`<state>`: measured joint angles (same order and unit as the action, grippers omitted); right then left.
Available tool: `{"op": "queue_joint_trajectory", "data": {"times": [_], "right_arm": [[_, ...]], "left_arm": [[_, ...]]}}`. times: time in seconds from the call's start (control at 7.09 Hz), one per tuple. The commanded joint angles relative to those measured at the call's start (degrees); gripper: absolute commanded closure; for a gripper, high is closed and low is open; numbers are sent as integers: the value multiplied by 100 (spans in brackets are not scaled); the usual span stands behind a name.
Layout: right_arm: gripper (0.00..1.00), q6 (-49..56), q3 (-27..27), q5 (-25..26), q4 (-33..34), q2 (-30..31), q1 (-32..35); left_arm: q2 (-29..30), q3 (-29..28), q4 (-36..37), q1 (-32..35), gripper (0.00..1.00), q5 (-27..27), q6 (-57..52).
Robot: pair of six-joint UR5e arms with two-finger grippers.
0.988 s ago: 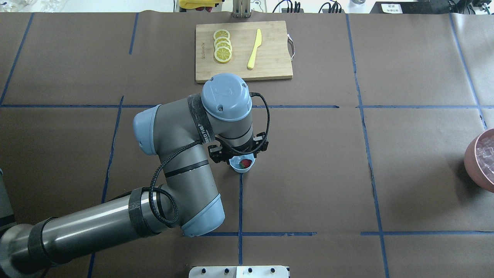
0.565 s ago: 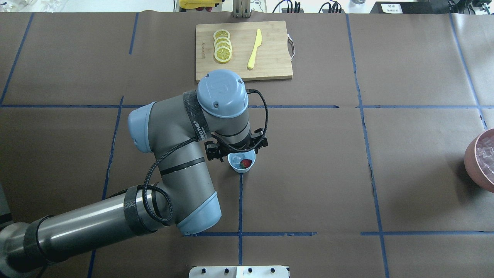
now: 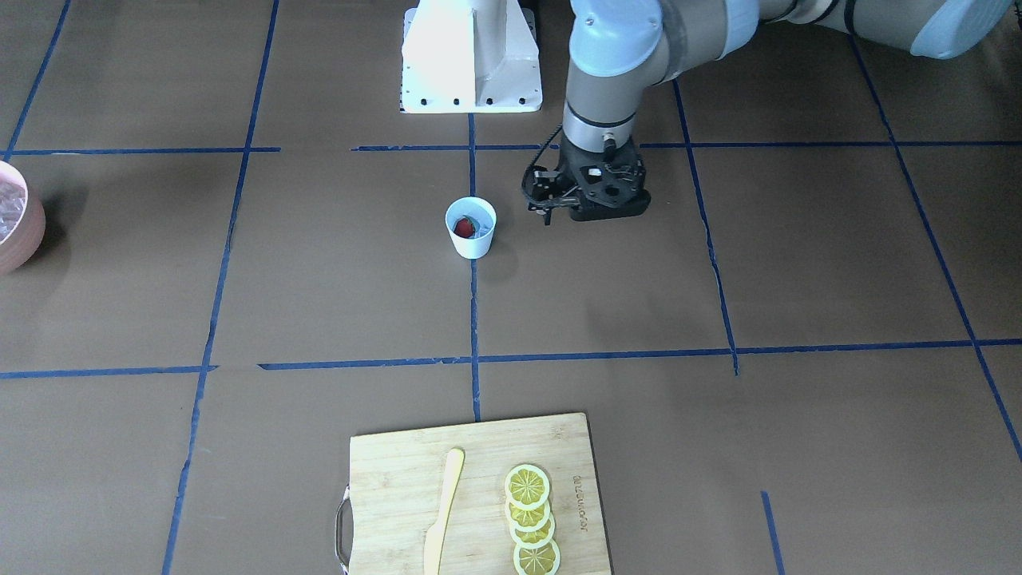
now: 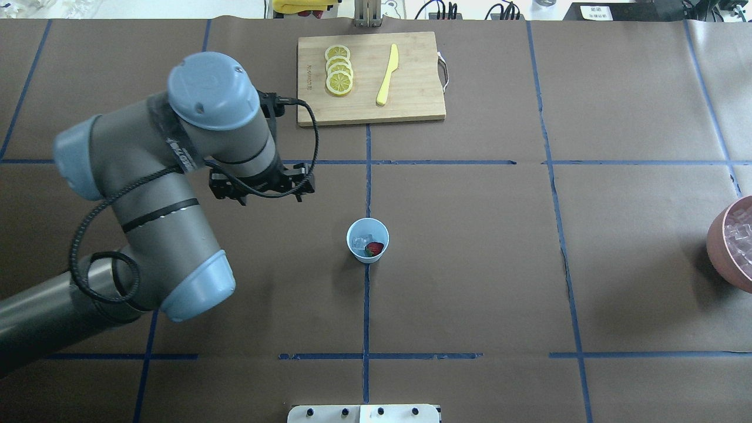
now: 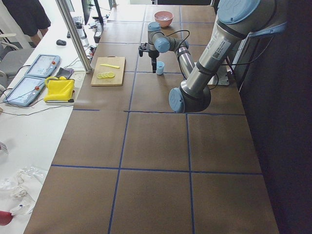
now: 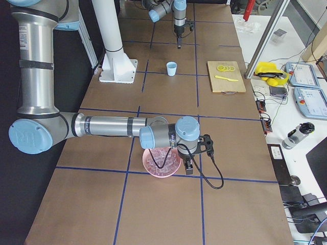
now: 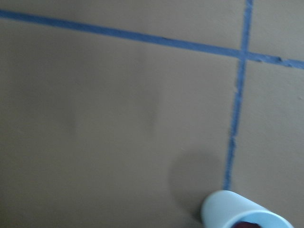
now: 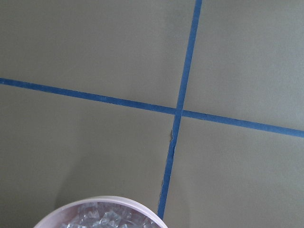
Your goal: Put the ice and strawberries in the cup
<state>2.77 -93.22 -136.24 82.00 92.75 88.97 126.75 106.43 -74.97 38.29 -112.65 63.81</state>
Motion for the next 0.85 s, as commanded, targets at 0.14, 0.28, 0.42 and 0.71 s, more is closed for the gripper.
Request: {"op": "queue_joint_trajectory", "data": {"times": [0.14,0.28,0.42,0.71], "right_arm": [[0,-31,40,-8,36,-3,6],[0,-31,32,-34,36,-3,6],[0,-40,23,-34,18,-3,6],[0,-40,23,-34,18,-20,6]], "left_arm": [[-973,492,430,1291,0,-1028,-1840],[-1360,519,422,1747,0,-1188,-2646],[-1720,510,422,2248,0,-1311,-3455],[-2423,458,352,2979,0,-1365,-4854]]}}
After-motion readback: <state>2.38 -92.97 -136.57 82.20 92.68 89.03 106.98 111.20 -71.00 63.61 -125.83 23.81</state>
